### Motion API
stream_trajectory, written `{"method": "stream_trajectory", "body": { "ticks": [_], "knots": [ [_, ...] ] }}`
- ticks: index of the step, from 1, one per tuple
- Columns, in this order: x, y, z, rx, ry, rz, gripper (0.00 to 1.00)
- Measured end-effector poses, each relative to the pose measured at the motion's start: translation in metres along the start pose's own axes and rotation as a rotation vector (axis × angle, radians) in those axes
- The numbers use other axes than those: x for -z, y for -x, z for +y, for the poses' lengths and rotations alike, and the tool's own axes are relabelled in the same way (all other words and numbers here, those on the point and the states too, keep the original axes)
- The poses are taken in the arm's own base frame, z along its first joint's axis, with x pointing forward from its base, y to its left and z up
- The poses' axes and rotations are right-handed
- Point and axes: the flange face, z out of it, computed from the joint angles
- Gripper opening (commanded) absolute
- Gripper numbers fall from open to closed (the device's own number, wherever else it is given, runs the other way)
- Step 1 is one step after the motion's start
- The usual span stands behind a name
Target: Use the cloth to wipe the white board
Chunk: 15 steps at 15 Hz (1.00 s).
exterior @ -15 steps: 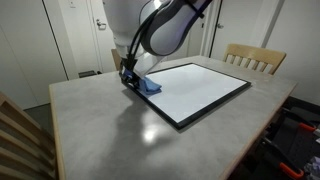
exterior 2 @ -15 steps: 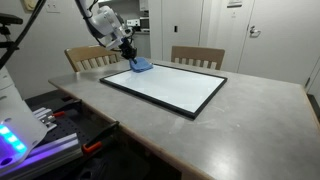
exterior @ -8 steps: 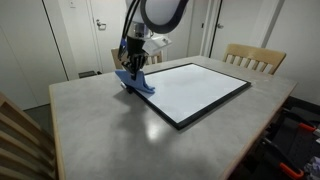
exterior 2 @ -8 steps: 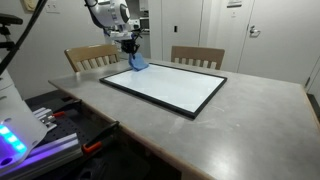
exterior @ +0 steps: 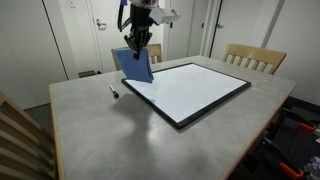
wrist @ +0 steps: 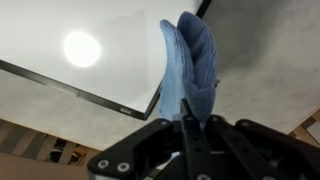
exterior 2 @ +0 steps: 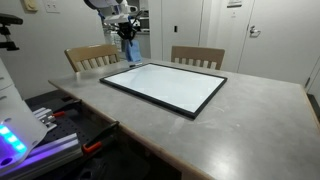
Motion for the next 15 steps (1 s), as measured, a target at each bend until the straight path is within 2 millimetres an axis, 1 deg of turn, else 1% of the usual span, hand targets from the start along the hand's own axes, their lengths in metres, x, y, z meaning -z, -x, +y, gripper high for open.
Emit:
{"method": "stream_trajectory", "body": {
  "ticks": [1,3,5,8,10,13,15],
  "knots": [
    [0.009,0.0,0.002,0.0,0.004,0.034,0.01],
    [0.018,0.001,0.008,-0.01,-0.006,0.121,0.01],
    [0.016,0.006,0.017,-0.03,-0.022,0.205,0.01],
    [0.001,0.016,0.027,-0.052,-0.05,0.295,0.01],
    [-0.012,0.021,0.029,-0.087,-0.088,0.348,0.01],
    [-0.034,0.026,0.022,-0.126,-0.175,0.425,0.01],
    [-0.043,0.026,0.019,-0.147,-0.253,0.479,0.01]
  ]
}}
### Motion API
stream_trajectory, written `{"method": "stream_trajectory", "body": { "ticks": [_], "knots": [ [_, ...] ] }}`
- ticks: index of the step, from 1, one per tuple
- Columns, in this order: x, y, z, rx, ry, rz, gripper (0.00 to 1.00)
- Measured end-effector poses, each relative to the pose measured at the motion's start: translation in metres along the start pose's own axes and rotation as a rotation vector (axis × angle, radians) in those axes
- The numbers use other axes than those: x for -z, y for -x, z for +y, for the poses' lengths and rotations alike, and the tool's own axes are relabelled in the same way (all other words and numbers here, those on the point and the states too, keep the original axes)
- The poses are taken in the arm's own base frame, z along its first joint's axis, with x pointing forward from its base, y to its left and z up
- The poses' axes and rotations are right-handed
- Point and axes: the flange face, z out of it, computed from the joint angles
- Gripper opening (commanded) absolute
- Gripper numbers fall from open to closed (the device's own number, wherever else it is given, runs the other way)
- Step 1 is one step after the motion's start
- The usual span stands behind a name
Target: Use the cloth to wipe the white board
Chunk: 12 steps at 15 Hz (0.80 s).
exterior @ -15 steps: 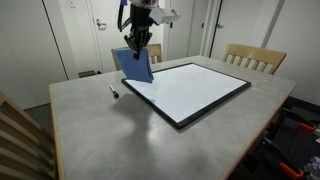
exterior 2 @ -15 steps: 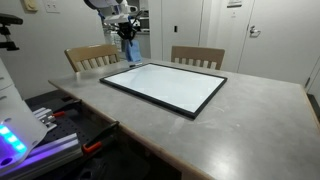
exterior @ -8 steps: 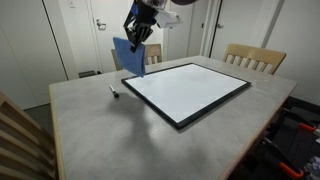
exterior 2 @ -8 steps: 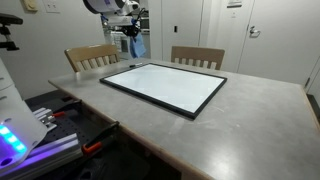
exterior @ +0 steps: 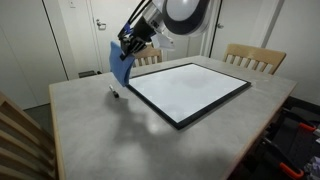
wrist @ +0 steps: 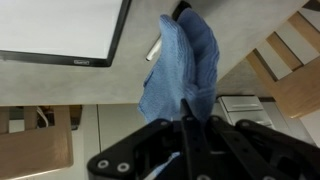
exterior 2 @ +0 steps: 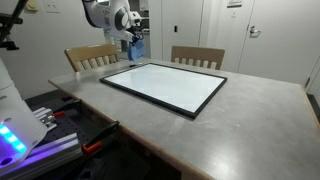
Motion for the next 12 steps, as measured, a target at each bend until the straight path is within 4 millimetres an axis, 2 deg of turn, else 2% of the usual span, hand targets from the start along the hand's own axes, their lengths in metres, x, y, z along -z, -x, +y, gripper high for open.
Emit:
{"method": "stream_trajectory", "body": {
  "ticks": [3,8,12],
  "knots": [
    [-0.005,0.004,0.014,-0.039,-0.101,0.029,0.01],
    [0.01,0.006,0.074,-0.124,-0.185,-0.058,0.01],
    [0.008,0.023,0.11,-0.148,-0.274,-0.175,0.01]
  ]
}}
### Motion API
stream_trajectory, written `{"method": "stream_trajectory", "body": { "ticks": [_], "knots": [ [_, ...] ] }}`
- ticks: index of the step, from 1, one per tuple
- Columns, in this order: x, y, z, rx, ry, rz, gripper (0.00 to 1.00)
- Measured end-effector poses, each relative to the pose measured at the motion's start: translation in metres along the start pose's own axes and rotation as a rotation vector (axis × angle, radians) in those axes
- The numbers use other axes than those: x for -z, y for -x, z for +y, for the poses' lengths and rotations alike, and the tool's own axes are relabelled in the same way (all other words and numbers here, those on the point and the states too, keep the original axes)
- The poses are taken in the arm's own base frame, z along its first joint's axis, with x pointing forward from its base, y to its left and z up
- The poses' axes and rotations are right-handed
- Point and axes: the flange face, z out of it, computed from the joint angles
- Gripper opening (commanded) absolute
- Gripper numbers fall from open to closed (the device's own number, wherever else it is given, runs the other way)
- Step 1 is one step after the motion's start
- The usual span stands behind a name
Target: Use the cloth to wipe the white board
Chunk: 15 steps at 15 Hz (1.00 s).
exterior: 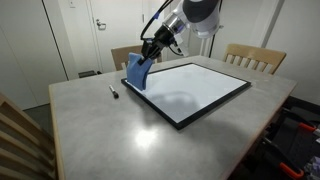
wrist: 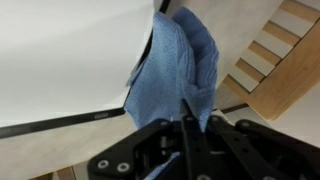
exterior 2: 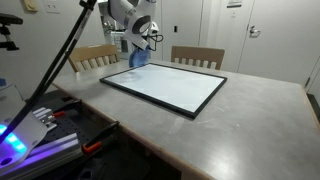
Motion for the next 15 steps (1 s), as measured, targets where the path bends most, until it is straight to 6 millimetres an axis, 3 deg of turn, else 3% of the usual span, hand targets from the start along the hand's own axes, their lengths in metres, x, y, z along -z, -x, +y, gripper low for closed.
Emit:
{"method": "stream_trajectory", "body": {
  "ticks": [5,9,15],
  "knots": [
    [-0.016,0.024,0.031,0.057,-0.068,-0.146,0.01],
    [-0.025,0.032,0.055,0.043,0.014,-0.186,0.01],
    [-0.056,0.04,0.051,-0.002,0.206,-0.205,0.01]
  ]
}}
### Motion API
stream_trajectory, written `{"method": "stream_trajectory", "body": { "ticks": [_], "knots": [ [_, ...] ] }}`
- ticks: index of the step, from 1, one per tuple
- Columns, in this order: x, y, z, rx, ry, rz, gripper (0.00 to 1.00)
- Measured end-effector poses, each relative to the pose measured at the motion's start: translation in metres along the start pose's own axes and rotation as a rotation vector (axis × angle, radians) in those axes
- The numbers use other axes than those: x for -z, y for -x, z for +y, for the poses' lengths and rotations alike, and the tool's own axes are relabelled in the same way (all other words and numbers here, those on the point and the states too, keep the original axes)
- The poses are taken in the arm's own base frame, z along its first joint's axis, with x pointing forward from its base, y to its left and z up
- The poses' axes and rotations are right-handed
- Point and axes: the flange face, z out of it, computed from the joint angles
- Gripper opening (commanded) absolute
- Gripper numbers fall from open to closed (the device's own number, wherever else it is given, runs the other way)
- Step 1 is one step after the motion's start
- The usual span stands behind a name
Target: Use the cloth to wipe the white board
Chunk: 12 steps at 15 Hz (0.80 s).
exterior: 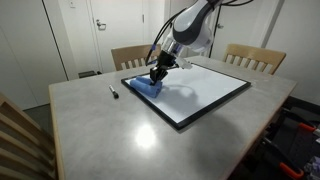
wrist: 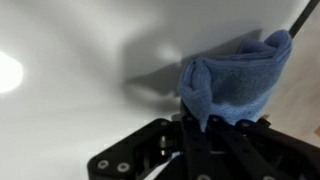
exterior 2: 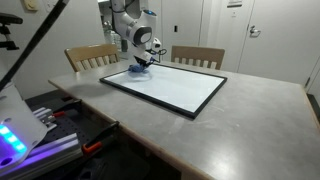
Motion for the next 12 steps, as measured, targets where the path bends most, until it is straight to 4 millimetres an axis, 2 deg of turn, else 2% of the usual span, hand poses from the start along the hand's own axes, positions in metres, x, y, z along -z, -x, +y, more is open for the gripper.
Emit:
{"method": "stream_trajectory", "body": {
  "ticks": [6,9,12],
  "knots": [
    [-0.005,-0.008,-0.023,-0.035,0.113,-0.014,0.01],
    [-0.005,-0.009,-0.028,-0.052,0.154,-0.018,0.01],
    [0.0,-0.009,-0.023,-0.096,0.239,-0.018,0.01]
  ]
}}
